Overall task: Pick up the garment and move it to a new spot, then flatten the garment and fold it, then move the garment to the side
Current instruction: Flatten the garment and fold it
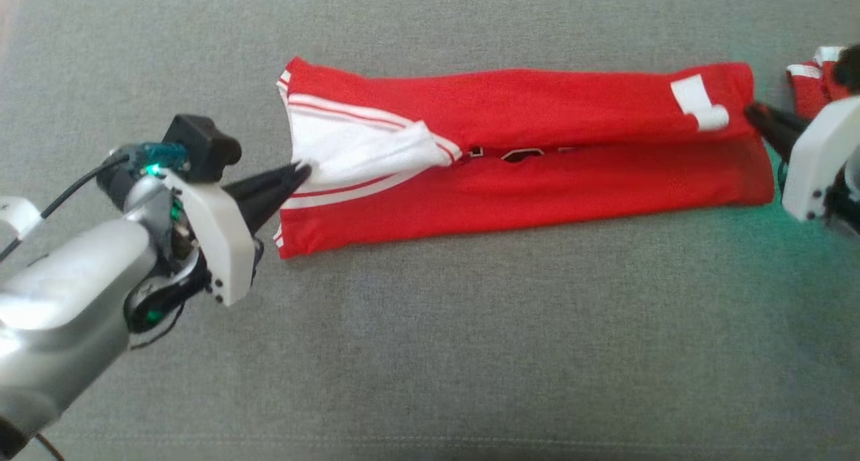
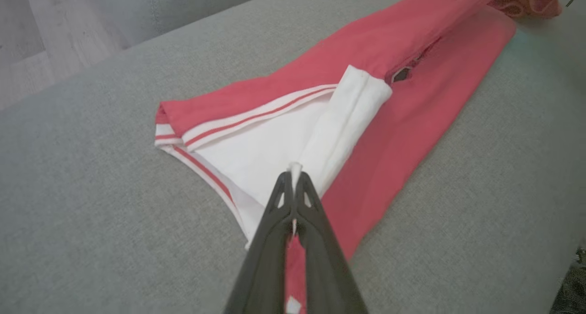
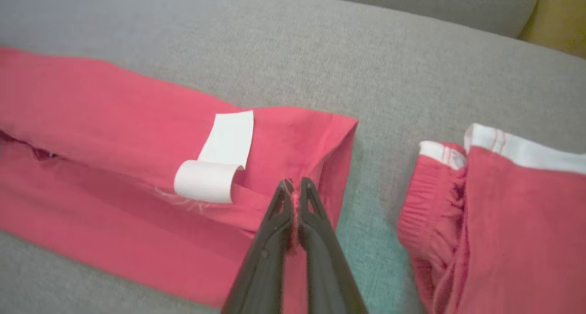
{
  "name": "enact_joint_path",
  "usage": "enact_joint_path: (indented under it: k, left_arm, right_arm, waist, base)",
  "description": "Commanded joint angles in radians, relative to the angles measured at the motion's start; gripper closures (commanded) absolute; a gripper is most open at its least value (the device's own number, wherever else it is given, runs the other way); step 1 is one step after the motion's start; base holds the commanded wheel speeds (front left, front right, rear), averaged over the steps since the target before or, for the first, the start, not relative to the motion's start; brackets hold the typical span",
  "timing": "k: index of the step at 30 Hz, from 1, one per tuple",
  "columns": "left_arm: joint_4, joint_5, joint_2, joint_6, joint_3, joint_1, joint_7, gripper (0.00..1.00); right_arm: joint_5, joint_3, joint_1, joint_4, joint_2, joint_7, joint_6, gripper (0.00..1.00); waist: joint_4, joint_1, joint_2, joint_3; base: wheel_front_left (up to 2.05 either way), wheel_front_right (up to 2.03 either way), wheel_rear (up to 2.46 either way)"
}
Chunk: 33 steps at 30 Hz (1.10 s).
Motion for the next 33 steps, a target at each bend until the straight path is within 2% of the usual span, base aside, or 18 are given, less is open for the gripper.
enact_joint_path:
  k: [1, 9, 14, 15, 16, 17, 21, 24, 25, 30, 33]
  left_arm:
    - [-0.024, -0.019, 0.056, 0.002, 0.038, -0.028, 0.010, 1.00]
    - [-0.078, -0.080, 0.092, 0.002, -0.003, -0.027, 0.078, 1.00]
    - [-0.086, -0.093, 0.094, 0.002, -0.019, -0.014, 0.093, 1.00]
    - [-0.076, -0.093, 0.087, 0.002, -0.021, -0.009, 0.088, 0.95]
    - [-0.070, -0.093, 0.084, 0.002, -0.022, -0.006, 0.084, 0.24]
    - [-0.065, -0.092, 0.081, 0.002, -0.023, -0.004, 0.081, 0.00]
    - [-0.039, -0.081, 0.075, 0.010, -0.017, 0.001, 0.043, 0.00]
    - [-0.018, -0.081, 0.067, 0.049, 0.014, 0.007, -0.018, 0.00]
    - [-0.018, -0.081, 0.067, 0.049, 0.014, 0.007, -0.018, 0.00]
    - [0.004, -0.115, 0.039, 0.159, 0.106, 0.040, -0.164, 0.00]
    - [-0.006, -0.130, 0.014, 0.225, 0.183, 0.071, -0.217, 0.00]
  right_arm:
    - [0.009, 0.007, 0.023, -0.026, -0.044, 0.009, -0.001, 1.00]
    - [0.067, 0.051, 0.045, -0.048, -0.067, 0.098, -0.001, 1.00]
    - [0.057, 0.080, 0.050, -0.058, -0.081, 0.126, -0.001, 1.00]
    - [0.059, 0.078, 0.056, -0.047, -0.079, 0.135, -0.001, 1.00]
    - [0.059, 0.074, 0.058, -0.038, -0.077, 0.140, -0.001, 0.05]
    - [0.061, 0.070, 0.062, -0.027, -0.074, 0.153, -0.001, 0.00]
    - [0.051, 0.051, 0.059, -0.009, -0.072, 0.170, -0.001, 0.00]
    - [0.058, 0.006, 0.052, -0.007, -0.048, 0.138, -0.001, 0.00]
    - [0.058, 0.006, 0.052, -0.007, -0.048, 0.138, -0.001, 0.00]
    - [0.058, -0.089, 0.047, -0.025, 0.016, 0.014, -0.001, 0.00]
    - [0.052, -0.155, 0.064, -0.043, 0.070, -0.090, -0.001, 0.00]
  waist:
    - [-0.001, 0.0001, -0.0001, -0.002]
    - [-0.010, 0.0001, -0.0001, -0.020]
    - [-0.018, 0.0001, -0.0001, -0.025]
    - [-0.020, 0.0001, -0.0001, -0.026]
    - [-0.021, 0.0001, -0.0001, -0.027]
    - [-0.023, 0.0001, -0.0001, -0.028]
    - [-0.028, 0.0001, -0.0001, -0.043]
    - [-0.033, 0.0001, -0.0001, -0.065]
    - [-0.033, 0.0001, -0.0001, -0.065]
    - [-0.040, 0.0001, -0.0001, -0.103]
    - [-0.041, 0.0001, -0.0001, -0.126]
  base:
    - [0.00, 0.00, 0.00]
    - [0.00, 0.00, 0.00]
    - [0.00, 0.00, 0.00]
    - [0.00, 0.00, 0.00]
    - [0.00, 0.00, 0.00]
    - [0.00, 0.00, 0.00]
    - [0.00, 0.00, 0.00]
    - [0.00, 0.00, 0.00]
    - [0.00, 0.00, 0.00]
    - [0.00, 0.00, 0.00]
    - [0.00, 0.00, 0.00]
